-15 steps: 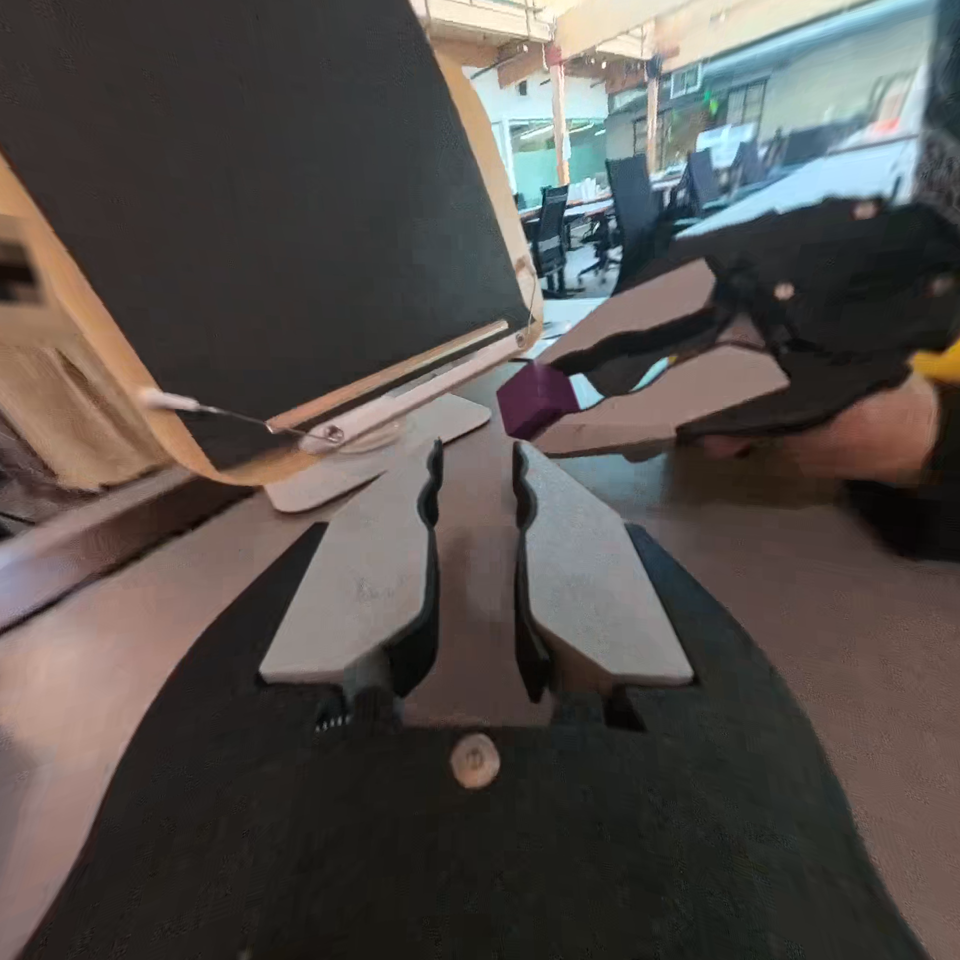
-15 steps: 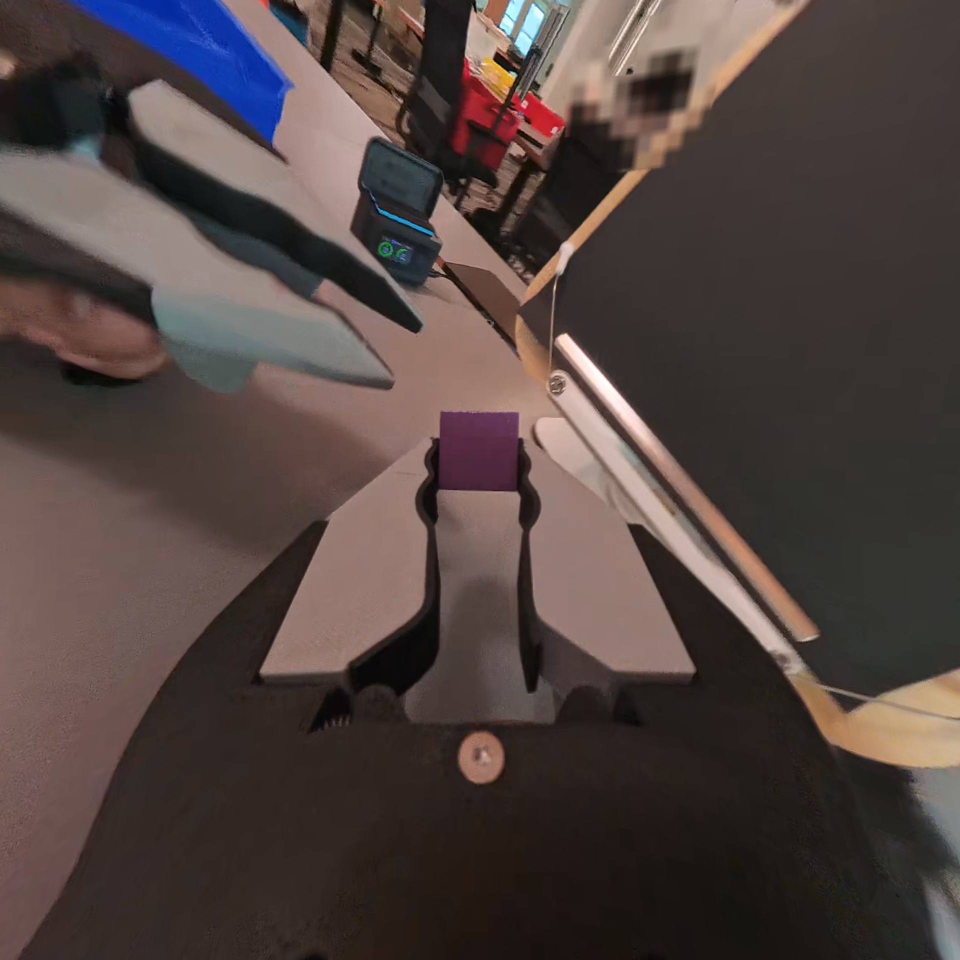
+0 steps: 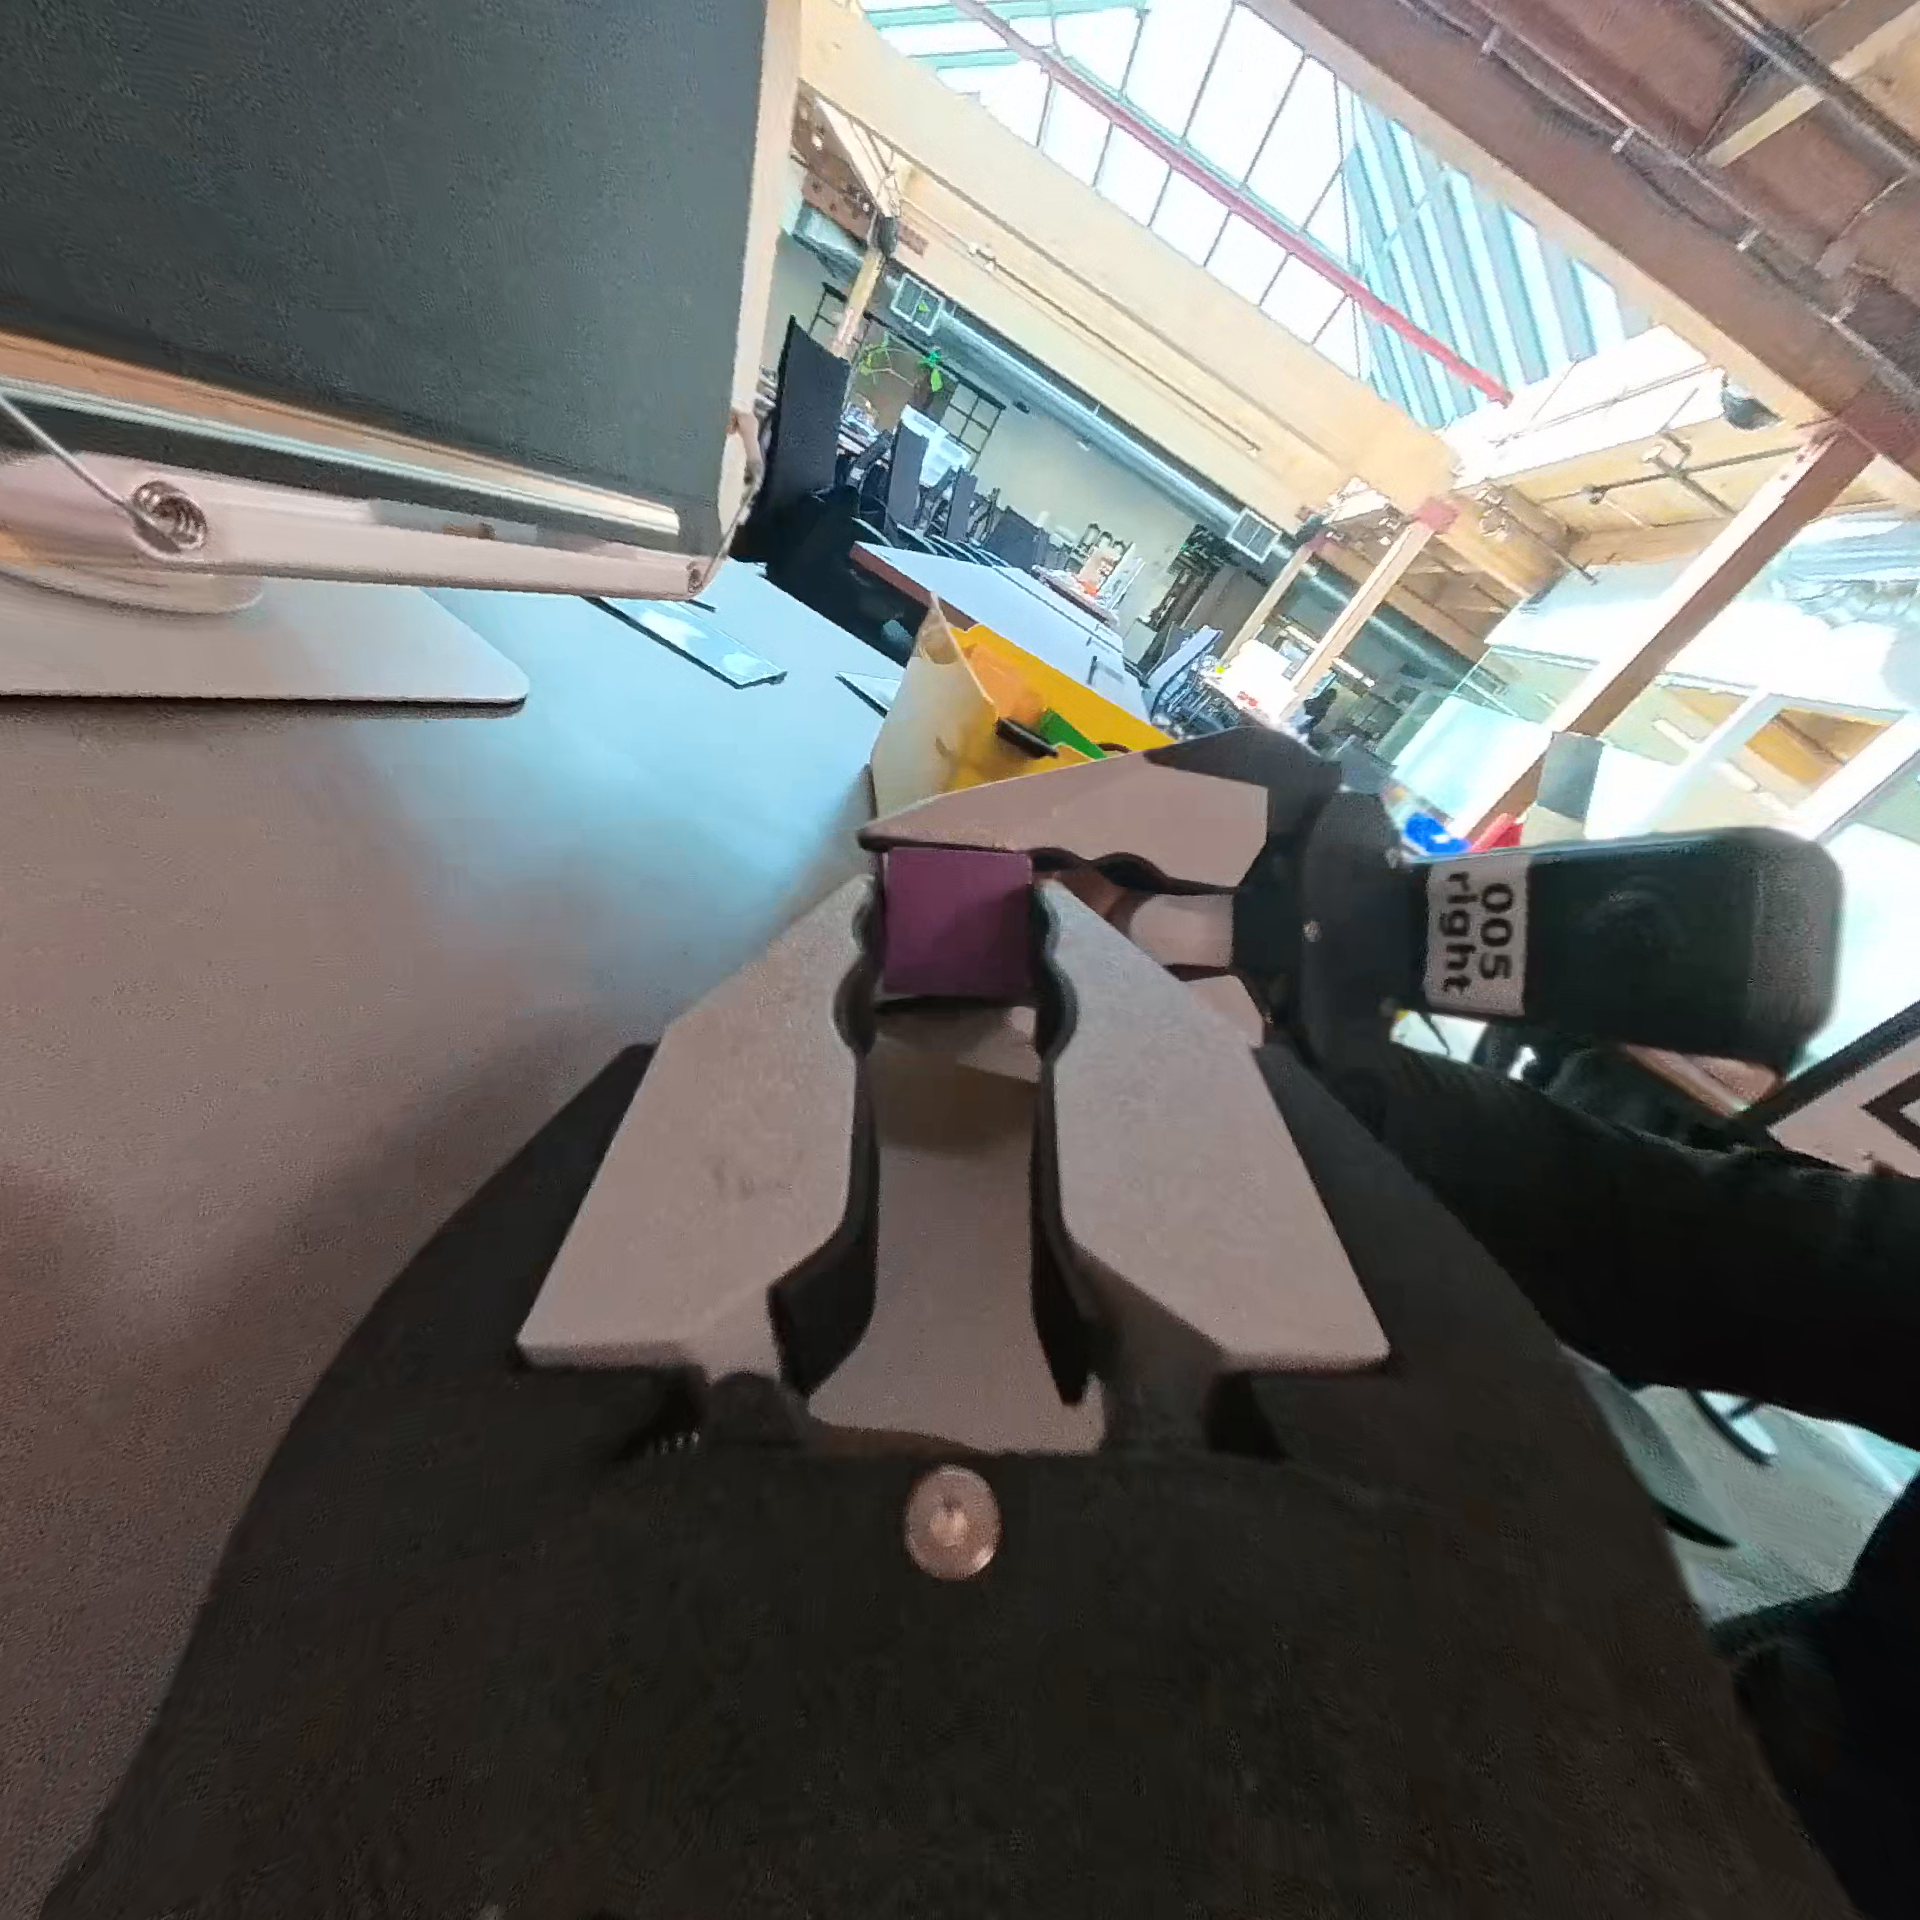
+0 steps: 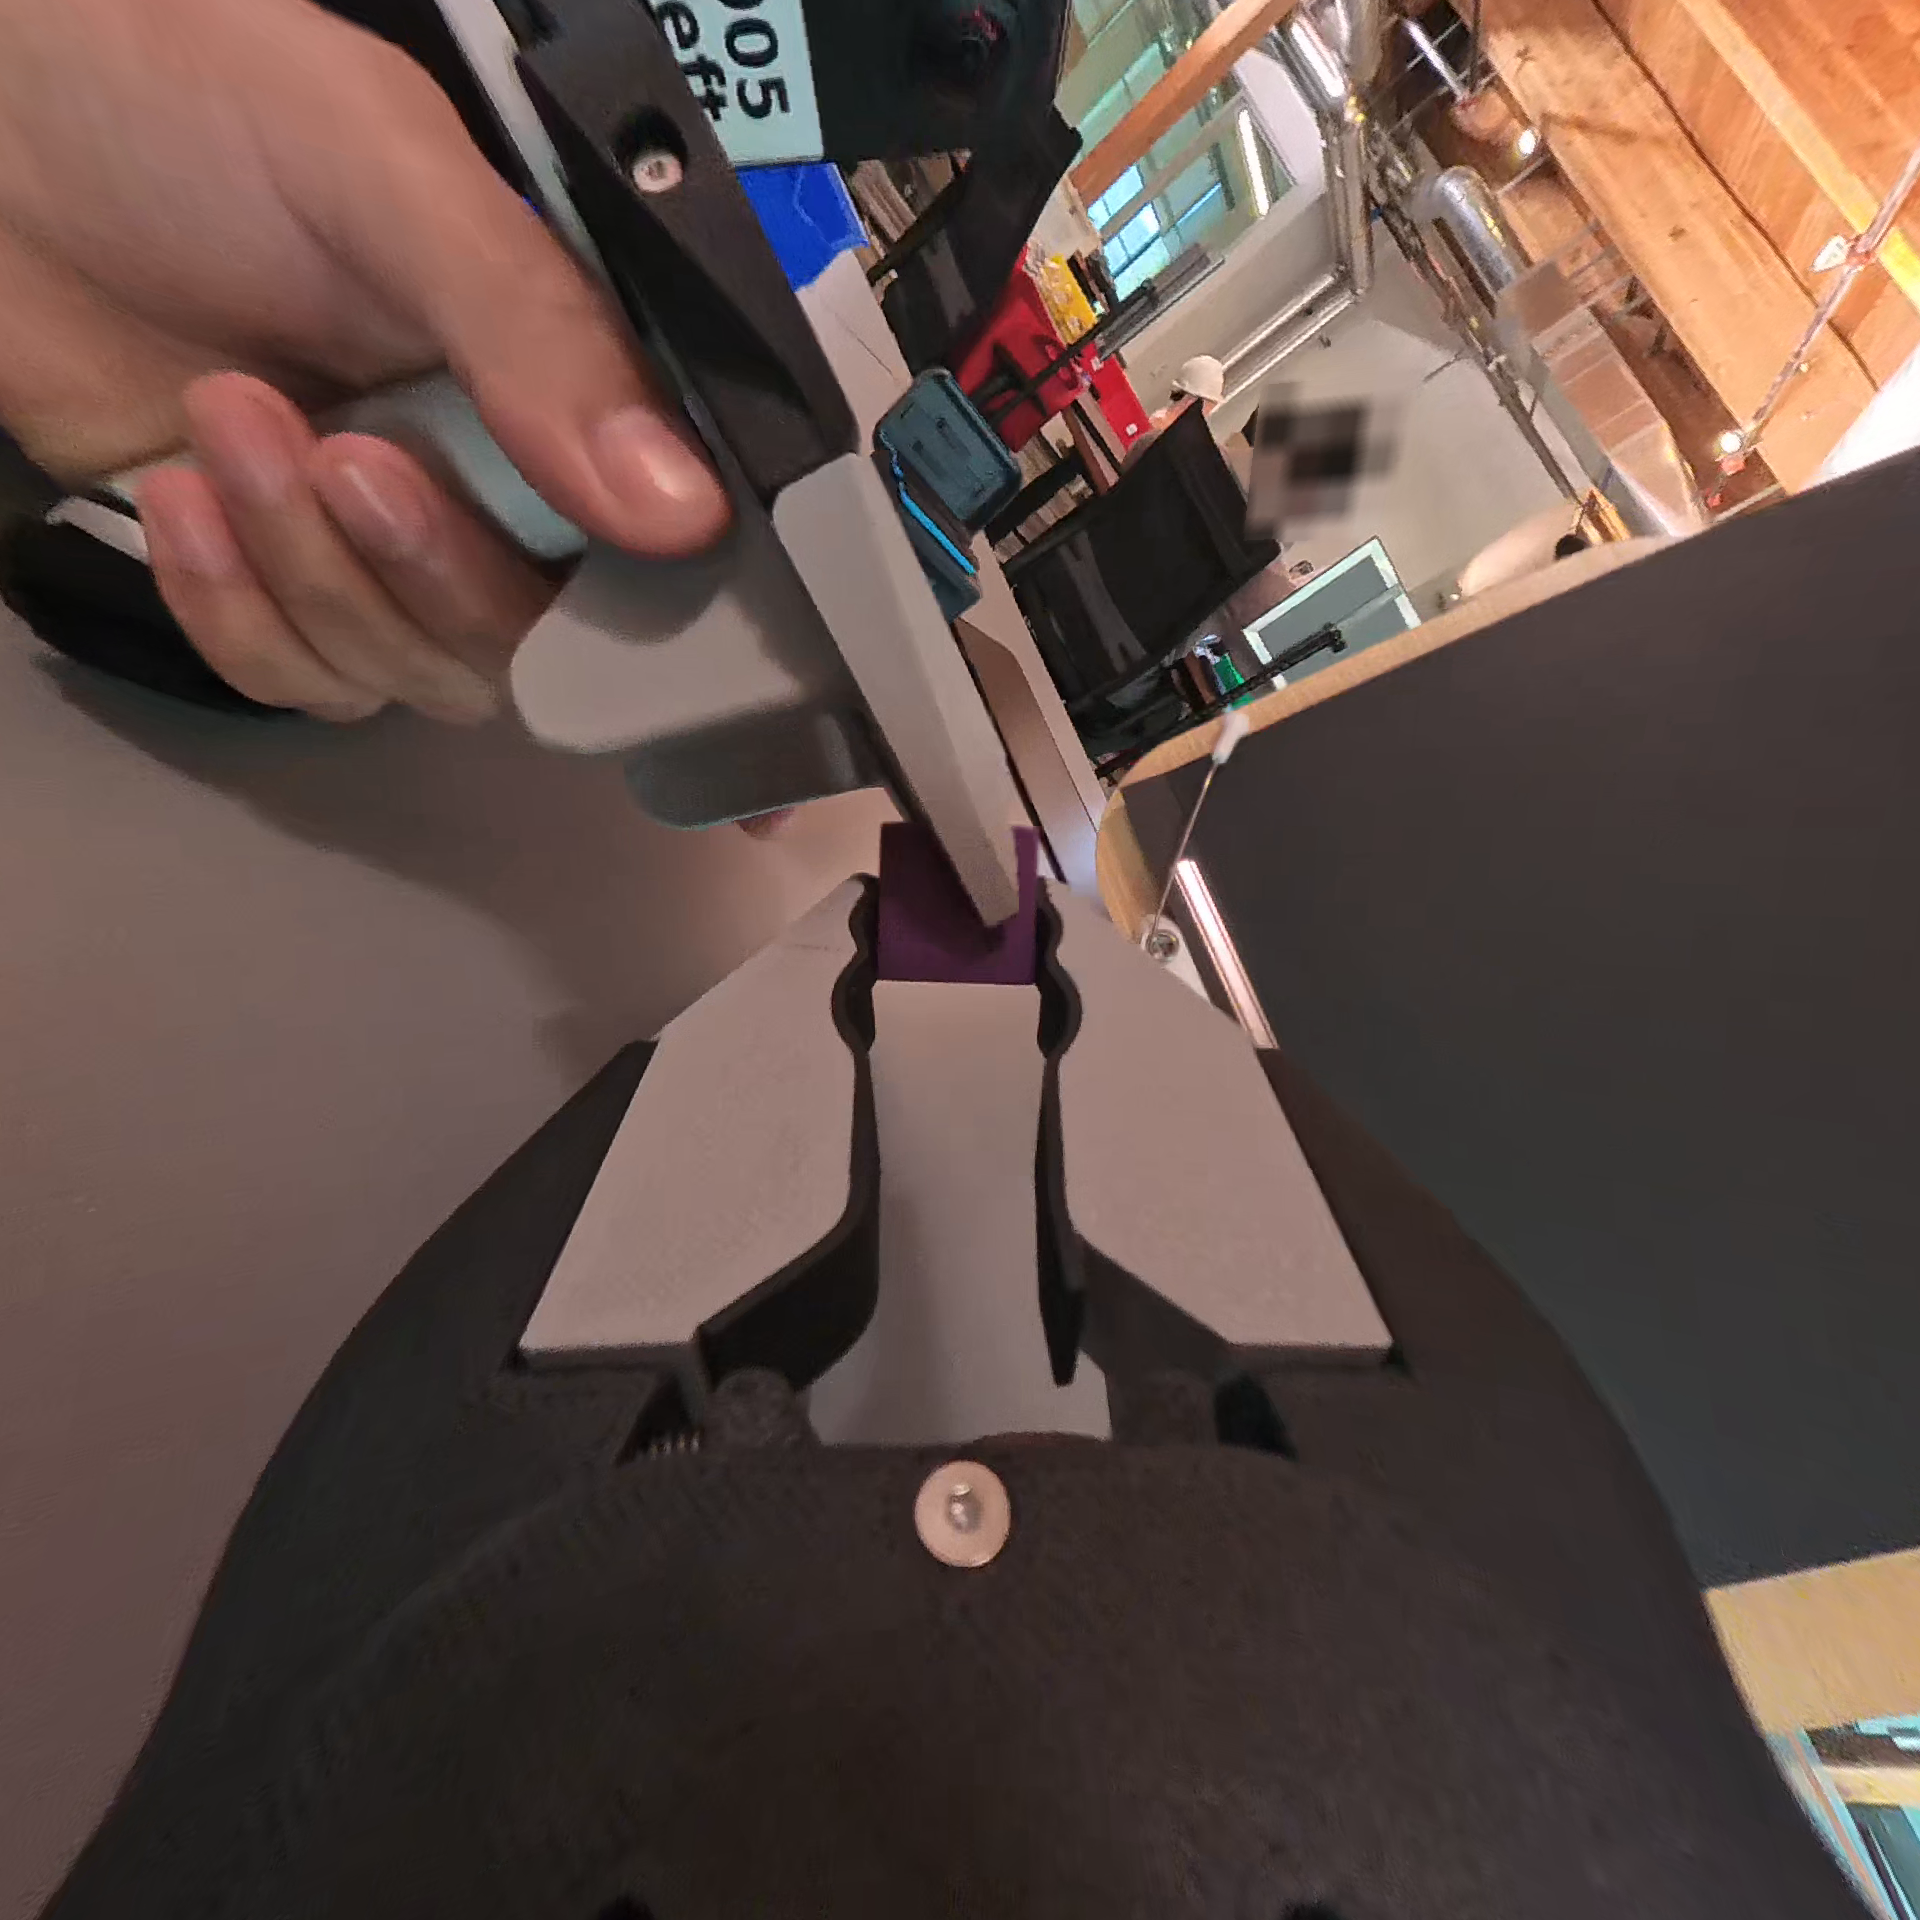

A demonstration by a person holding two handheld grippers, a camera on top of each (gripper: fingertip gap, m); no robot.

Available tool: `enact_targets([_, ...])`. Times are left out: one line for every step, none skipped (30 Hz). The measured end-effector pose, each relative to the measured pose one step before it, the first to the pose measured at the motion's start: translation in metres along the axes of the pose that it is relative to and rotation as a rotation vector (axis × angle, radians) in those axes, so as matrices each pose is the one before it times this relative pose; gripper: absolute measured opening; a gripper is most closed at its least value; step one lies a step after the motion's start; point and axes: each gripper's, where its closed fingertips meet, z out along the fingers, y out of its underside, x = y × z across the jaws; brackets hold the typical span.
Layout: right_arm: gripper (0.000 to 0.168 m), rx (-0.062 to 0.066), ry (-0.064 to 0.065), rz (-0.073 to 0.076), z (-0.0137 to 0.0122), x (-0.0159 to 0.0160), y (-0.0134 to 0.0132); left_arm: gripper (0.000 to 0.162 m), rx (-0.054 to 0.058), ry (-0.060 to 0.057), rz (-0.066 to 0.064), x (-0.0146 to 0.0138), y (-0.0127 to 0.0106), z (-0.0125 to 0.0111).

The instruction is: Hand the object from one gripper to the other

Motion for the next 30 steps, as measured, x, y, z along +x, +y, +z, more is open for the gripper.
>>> enact_targets([0.025, 0.0024, 0.0102, 0.0016, 0.0006, 0.00042, -0.00112, 0.024, -0.0094, -0.0258, 0.0486, -0.00197, -0.00047, -0.00071])
enact_targets([0.027, -0.003, -0.0027, 0.0061, 0.00104, -0.00093, 0.00075, 0.024, -0.0098, -0.0515, 0.0727, -0.00447, -0.00107, -0.00148])
enact_targets([0.029, -0.0101, -0.0163, 0.0152, 0.00121, -0.00208, 0.00249, 0.024, -0.0039, -0.0671, 0.0906, -0.00589, -0.00138, -0.00261])
enact_targets([0.031, -0.0094, -0.026, 0.0307, 0.00053, -0.00196, 0.00253, 0.024, -0.0087, -0.0928, 0.1184, -0.0095, -0.00169, -0.00227])
enact_targets([0.031, 0.0017, -0.0395, 0.0504, -0.00052, -0.00213, 0.00129, 0.024, -0.0173, -0.1081, 0.1548, -0.0103, 0.00041, -0.00436])
enact_targets([0.031, 0.0085, -0.0507, 0.066, -0.00131, -0.00232, 0.00053, 0.024, -0.0289, -0.0973, 0.1727, -0.00825, 0.00228, -0.00417])
enact_targets([0.033, 0.006, -0.0419, 0.0744, -0.00168, -0.0001, 0.00097, 0.024, -0.0283, -0.0778, 0.1624, -0.00537, 0.00266, -0.00286])
enact_targets([0.036, 0.0081, -0.0259, 0.0762, -0.00207, 0.00242, 0.00024, 0.024, -0.0202, -0.0528, 0.1387, -0.00155, 0.00229, -0.00222])
enact_targets([0.037, 0.0165, -0.0245, 0.076, -0.00239, 0.00236, -0.00156, 0.024, -0.0093, -0.0358, 0.118, 0.00102, 0.001, -0.00179])
enact_targets([0.038, 0.0239, -0.0348, 0.0771, -0.00225, 0.00013, -0.00322, 0.025, 0.0039, -0.0326, 0.1018, 0.00161, -0.00147, -0.00193])
enact_targets([0.039, 0.0265, -0.0414, 0.0759, -0.00168, -0.00189, -0.00417, 0.025, 0.0181, -0.0302, 0.0902, 0.00183, -0.00415, -0.00232])
enact_targets([0.042, 0.0273, -0.0366, 0.0696, -0.00086, -0.00219, -0.00437, 0.025, 0.0264, -0.0275, 0.0788, 0.00149, -0.0063, -0.00285])
enact_targets([0.044, 0.0273, -0.0239, 0.0627, 0.00002, -0.00104, -0.004, 0.025, 0.0413, -0.0246, 0.0645, 0.00085, -0.00904, -0.00357])
enact_targets([0.046, 0.0231, -0.0155, 0.0577, 0.0004, 0.00007, -0.00289, 0.025, 0.0471, -0.0167, 0.0498, 0.00072, -0.01025, -0.00397])
enact_targets([0.048, 0.019, -0.0201, 0.0537, 0.00035, -0.00036, -0.00216, 0.025, 0.0271, -0.0303, 0.0373, -0.00302, -0.00655, -0.0028])
enact_targets([0.048, 0.0286, -0.0304, 0.0551, -0.0006, -0.00145, -0.00363, 0.025, 0.0238, -0.0154, 0.0239, -0.00199, -0.00501, -0.00253])
enact_targets([0.05, 0.0304, -0.0331, 0.0578, -0.00115, -0.00153, -0.00388, 0.025, 0.0327, -0.001, -0.0005, -0.00032, -0.00561, -0.00255])
enact_targets([0.05, 0.0226, -0.0396, 0.0544, -0.00105, -0.00248, -0.00279, 0.025, 0.0231, 0.0111, -0.0109, 0.0016, -0.00418, -0.00124])
enact_targets([0.049, 0.0157, -0.0472, 0.0479, -0.00094, -0.00378, -0.00182, 0.025, 0.0039, 0.0152, 0.0028, 0.00319, -0.00117, -0.00055])
enact_targets([0.048, 0.0103, -0.0478, 0.0431, -0.00046, -0.0041, -0.00093, 0.025, -0.0032, 0.0012, 0.017, 0.00173, -0.00048, 0.00069])
enact_targets([0.048, 0.0052, -0.0419, 0.0377, -0.00002, -0.00344, 0.00016, 0.025, 0.0013, -0.0067, 0.0175, 0.00067, -0.00121, 0.00058])
enact_targets([0.043, -0.0028, -0.0293, 0.0278, 0.00032, -0.002, 0.00154, 0.025, 0.0024, -0.0032, 0.0052, 0.00058, -0.00153, -0.00003])
enact_targets([0.032, -0.0086, -0.0121, 0.011, 0.0005, -0.0002, 0.00259, 0.025, 0.0033, 0.0074, -0.0074, 0.00121, -0.00177, 0.00032])
enact_targets([0.025, -0.0081, 0.0085, -0.0047, 0.00061, 0.0018, 0.00256, 0.025, -0.0009, 0.0059, -0.0104, 0.00091, -0.0014, -0.00104])
enact_targets([0.025, -0.006, 0.0081, -0.0099, 0.00082, 0.00099, 0.00211, 0.025, 0.0002, 0.0077, -0.0079, 0.00197, -0.00111, -0.00001])
enact_targets([0.025, -0.0063, -0.0011, -0.0066, 0.00091, -0.00075, 0.00157, 0.025, 0.0051, 0.0123, -0.016, 0.0029, -0.0016, -0.00004])
enact_targets([0.025, -0.0092, 0.0082, -0.0169, 0.00042, 0.00014, 0.00118, 0.025, -0.0058, 0.0081, -0.0282, 0.00129, 0.00083, 0.00143])
enact_targets([0.024, -0.0088, 0.0297, -0.0412, -0.00069, 0.00235, 0.00054, 0.026, -0.0051, 0.0225, -0.0435, 0.00196, 0.00183, 0.00144])
enact_targets([0.024, -0.0103, 0.0493, -0.06, -0.0015, 0.00451, 0.00019, 0.028, -0.0036, 0.0303, -0.0708, 0.00161, 0.00209, 0.00107])
enact_targets([0.024, -0.0095, 0.0588, -0.0621, -0.00195, 0.00593, -0.00012, 0.031, 0.0052, 0.0409, -0.0833, 0.0019, 0.00149, 0.00042])
